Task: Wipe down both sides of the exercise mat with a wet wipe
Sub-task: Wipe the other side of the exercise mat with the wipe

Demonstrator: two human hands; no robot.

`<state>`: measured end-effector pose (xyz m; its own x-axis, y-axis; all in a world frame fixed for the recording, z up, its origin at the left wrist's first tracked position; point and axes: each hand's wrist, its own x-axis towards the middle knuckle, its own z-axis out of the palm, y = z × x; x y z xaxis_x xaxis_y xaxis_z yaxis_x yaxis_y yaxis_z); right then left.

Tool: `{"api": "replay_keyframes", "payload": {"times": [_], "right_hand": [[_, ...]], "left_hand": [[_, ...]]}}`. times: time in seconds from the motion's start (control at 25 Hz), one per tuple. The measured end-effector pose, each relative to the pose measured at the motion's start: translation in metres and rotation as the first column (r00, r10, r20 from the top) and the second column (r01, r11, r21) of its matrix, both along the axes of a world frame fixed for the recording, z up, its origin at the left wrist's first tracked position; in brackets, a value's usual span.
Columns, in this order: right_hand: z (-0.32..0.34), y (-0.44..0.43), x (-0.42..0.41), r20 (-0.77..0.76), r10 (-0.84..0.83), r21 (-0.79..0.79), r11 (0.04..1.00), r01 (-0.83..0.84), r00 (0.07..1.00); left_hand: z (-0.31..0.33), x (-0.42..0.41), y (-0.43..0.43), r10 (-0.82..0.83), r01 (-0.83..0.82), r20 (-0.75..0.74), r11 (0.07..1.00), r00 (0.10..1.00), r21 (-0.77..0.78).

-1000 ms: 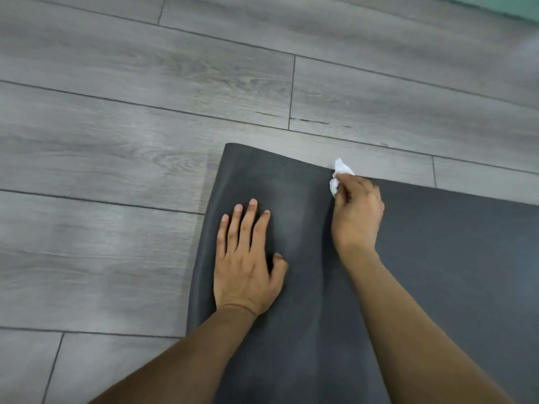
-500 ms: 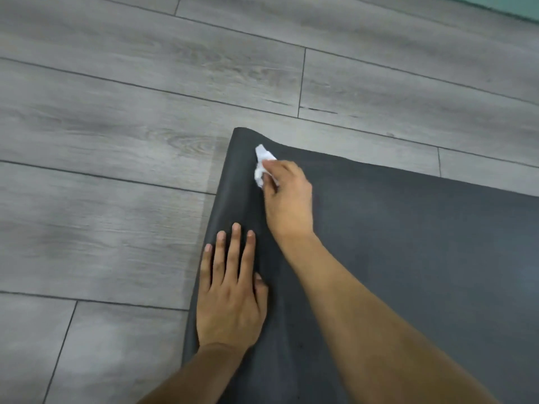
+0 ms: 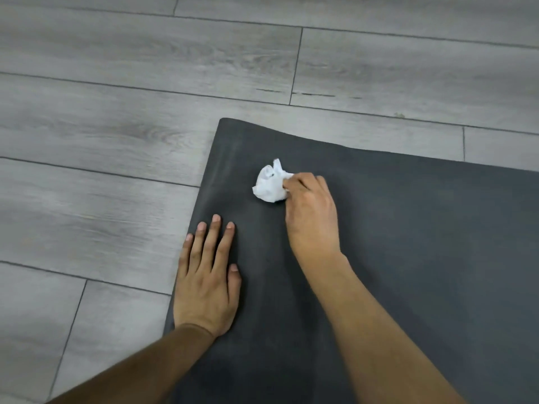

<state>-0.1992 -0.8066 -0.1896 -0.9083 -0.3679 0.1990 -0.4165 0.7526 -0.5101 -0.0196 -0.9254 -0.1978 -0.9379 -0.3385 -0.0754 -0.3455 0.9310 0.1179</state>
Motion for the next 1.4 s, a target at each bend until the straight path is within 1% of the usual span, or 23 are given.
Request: {"api": "replay_keyframes", "payload": {"times": [0.12,0.28,0.32,0.48,0.52,0.56,0.64,0.68,0.76,0.8,0.84,0.88,0.96,1.0,1.04,1.08,1.12,1.16,1.2,1.24,1.28,1.32,1.4], "right_hand": [[0.01,0.046,-0.002,-0.022,-0.187,0.021,0.982,0.187,0.982],[0.024,0.017,0.012,-0.019,-0.407,0.118,0.906,0.407,0.913],[0.023,0.008,0.016,-0.021,-0.431,0.117,0.895,0.43,0.902],[0.006,-0.01,0.027,-0.006,-0.386,0.032,0.922,0.386,0.922],[0.002,-0.021,0.029,-0.005,-0.366,0.035,0.93,0.366,0.931],[0.0,-0.039,0.029,-0.005,-0.296,0.029,0.955,0.297,0.955],[-0.003,-0.08,0.03,-0.017,-0.041,-0.017,0.999,0.041,0.999],[-0.005,-0.098,0.028,-0.044,0.076,-0.021,0.997,-0.077,0.996],[-0.009,-0.111,0.017,-0.112,0.249,0.003,0.968,-0.251,0.962],[-0.01,-0.105,0.01,-0.146,0.305,0.041,0.952,-0.302,0.941],[-0.011,-0.09,0.004,-0.154,0.316,0.086,0.948,-0.306,0.936],[-0.009,-0.066,0.003,-0.14,0.253,0.122,0.964,-0.237,0.957],[-0.001,-0.008,0.002,-0.095,-0.032,0.13,0.991,0.044,0.995],[0.003,0.024,0.003,-0.083,-0.188,0.136,0.971,0.198,0.979],[0.006,0.049,0.004,-0.075,-0.334,0.146,0.928,0.342,0.94],[0.008,0.059,0.005,-0.079,-0.453,0.141,0.877,0.46,0.888],[0.009,0.056,0.004,-0.092,-0.51,0.119,0.847,0.518,0.855],[0.01,0.038,0.003,-0.093,-0.486,0.057,0.869,0.492,0.869],[0.012,0.009,0.006,-0.081,-0.385,-0.024,0.923,0.385,0.919],[0.012,-0.025,0.012,-0.07,-0.22,-0.08,0.974,0.214,0.973],[0.012,-0.06,0.022,-0.057,-0.034,-0.086,0.996,0.029,0.998],[0.009,-0.088,0.032,-0.02,0.135,-0.043,0.99,-0.136,0.991],[0.009,-0.11,0.039,0.058,0.341,0.059,0.937,-0.344,0.938]], "left_hand": [[0.001,0.0,0.001,0.015,-0.014,0.006,1.0,1.0,-0.009],[-0.003,0.002,-0.001,0.007,-0.007,0.004,1.0,1.0,-0.021],[-0.004,0.002,-0.001,0.006,-0.006,0.0,1.0,1.0,-0.02],[-0.007,0.001,-0.001,0.002,-0.002,-0.037,1.0,0.999,-0.014],[-0.008,0.001,-0.002,-0.003,0.002,-0.043,1.0,0.999,-0.014],[-0.01,0.002,-0.004,-0.002,0.001,-0.043,1.0,0.999,-0.013],[-0.011,0.003,-0.004,-0.001,0.002,-0.062,1.0,0.998,0.01],[-0.012,0.003,-0.004,-0.008,0.009,-0.067,1.0,0.998,0.016],[-0.013,0.002,-0.004,-0.015,0.016,-0.071,1.0,0.997,0.023],[-0.013,0.002,-0.005,-0.007,0.008,-0.083,1.0,0.997,0.023],[-0.013,0.001,-0.005,-0.003,0.005,-0.091,1.0,0.996,0.017],[-0.012,0.001,-0.004,-0.007,0.009,-0.097,1.0,0.995,0.014],[-0.01,0.004,-0.002,-0.004,0.007,-0.113,1.0,0.994,0.028],[-0.01,0.004,-0.002,0.0,0.004,-0.122,0.999,0.993,0.033],[-0.01,0.003,-0.001,0.001,0.003,-0.124,0.999,0.992,0.037],[-0.011,0.003,-0.002,0.001,0.004,-0.126,0.999,0.992,0.038],[-0.012,0.002,-0.001,-0.001,0.006,-0.131,0.999,0.991,0.039],[-0.013,0.002,-0.001,0.001,0.005,-0.137,0.999,0.991,0.044],[-0.013,0.003,-0.001,0.003,0.003,-0.137,0.999,0.991,0.048],[-0.013,0.004,-0.001,0.003,0.004,-0.14,0.999,0.99,0.049],[-0.013,0.005,-0.001,0.004,0.004,-0.145,0.999,0.989,0.054],[-0.013,0.005,-0.002,0.006,0.003,-0.15,0.998,0.989,0.063],[-0.014,0.004,-0.003,0.007,0.004,-0.158,0.998,0.987,0.069]]}}
